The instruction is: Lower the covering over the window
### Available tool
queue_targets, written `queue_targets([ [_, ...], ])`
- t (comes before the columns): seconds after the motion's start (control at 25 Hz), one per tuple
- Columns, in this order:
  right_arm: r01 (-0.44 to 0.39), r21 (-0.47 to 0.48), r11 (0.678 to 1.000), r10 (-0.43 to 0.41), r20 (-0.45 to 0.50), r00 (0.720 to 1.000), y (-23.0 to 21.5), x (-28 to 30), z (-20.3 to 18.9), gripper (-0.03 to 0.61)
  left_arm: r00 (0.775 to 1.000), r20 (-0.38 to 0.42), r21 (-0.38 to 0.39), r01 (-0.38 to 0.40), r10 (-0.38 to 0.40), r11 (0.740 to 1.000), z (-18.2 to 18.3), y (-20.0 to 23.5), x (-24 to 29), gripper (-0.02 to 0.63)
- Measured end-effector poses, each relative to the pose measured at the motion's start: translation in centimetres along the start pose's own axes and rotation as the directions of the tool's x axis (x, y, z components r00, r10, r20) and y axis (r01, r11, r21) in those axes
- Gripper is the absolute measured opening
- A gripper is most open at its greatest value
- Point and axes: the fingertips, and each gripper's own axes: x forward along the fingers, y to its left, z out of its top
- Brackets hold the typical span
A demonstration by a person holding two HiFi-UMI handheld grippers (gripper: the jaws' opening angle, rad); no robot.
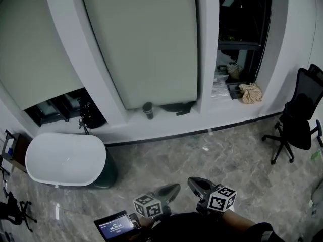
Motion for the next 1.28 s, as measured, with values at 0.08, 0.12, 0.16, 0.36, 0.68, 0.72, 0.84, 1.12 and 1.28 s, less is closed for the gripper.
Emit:
queue_targets([
  [0.08, 0.011, 0.005, 1.0, -0.011, 0.004, 1.0, 0.3, 0.1, -0.6, 0.008, 1.0, -0.009, 0.005, 0.016, -0.016, 1.0, -0.2, -0.1, -0.4, -0.001],
  [0.12, 0.018, 0.006, 1.0, -0.018, 0.005, 1.0, 0.3, 0.1, -0.8, 0.008, 1.0, -0.012, 0.007, 0.024, -0.024, 1.0, -0.3, -0.1, -0.6, 0.0],
  [0.16, 0.026, 0.006, 1.0, -0.026, 0.006, 1.0, 0.3, 0.0, -1.1, 0.008, 0.999, -0.012, 0.006, 0.03, -0.029, 1.0, -0.5, 0.0, -0.7, 0.0],
  [0.36, 0.059, 0.022, 0.998, -0.06, 0.032, 0.998, 0.2, -0.5, -1.6, 0.008, 0.999, 0.004, -0.004, 0.032, -0.032, 0.999, -0.7, 0.4, -1.5, 0.0],
  [0.68, 0.034, -0.009, 0.999, -0.034, 0.013, 0.999, 1.9, 0.4, -2.2, 0.008, 0.999, 0.012, -0.005, 0.037, -0.037, 0.999, -0.8, 0.3, -2.8, 0.0],
  [0.72, 0.037, -0.007, 0.999, -0.037, 0.015, 0.999, 1.9, 0.3, -2.2, 0.008, 0.999, 0.012, -0.004, 0.039, -0.039, 0.999, -0.8, 0.3, -2.8, 0.0],
  [0.84, 0.048, 0.006, 0.999, -0.048, 0.023, 0.999, 1.7, 0.1, -2.3, 0.008, 0.999, 0.014, -0.006, 0.041, -0.041, 0.999, -0.8, 0.2, -2.9, 0.0],
  [1.12, 0.045, 0.01, 0.999, -0.045, 0.028, 0.999, 1.8, 0.1, -2.3, 0.008, 0.999, 0.01, 0.001, 0.047, -0.047, 0.999, -0.7, 0.0, -2.9, 0.0],
  [1.28, 0.044, 0.012, 0.999, -0.044, 0.024, 0.999, 1.7, 0.3, -2.4, 0.008, 0.999, 0.012, -0.003, 0.042, -0.042, 0.999, -0.8, 0.2, -3.1, 0.0],
])
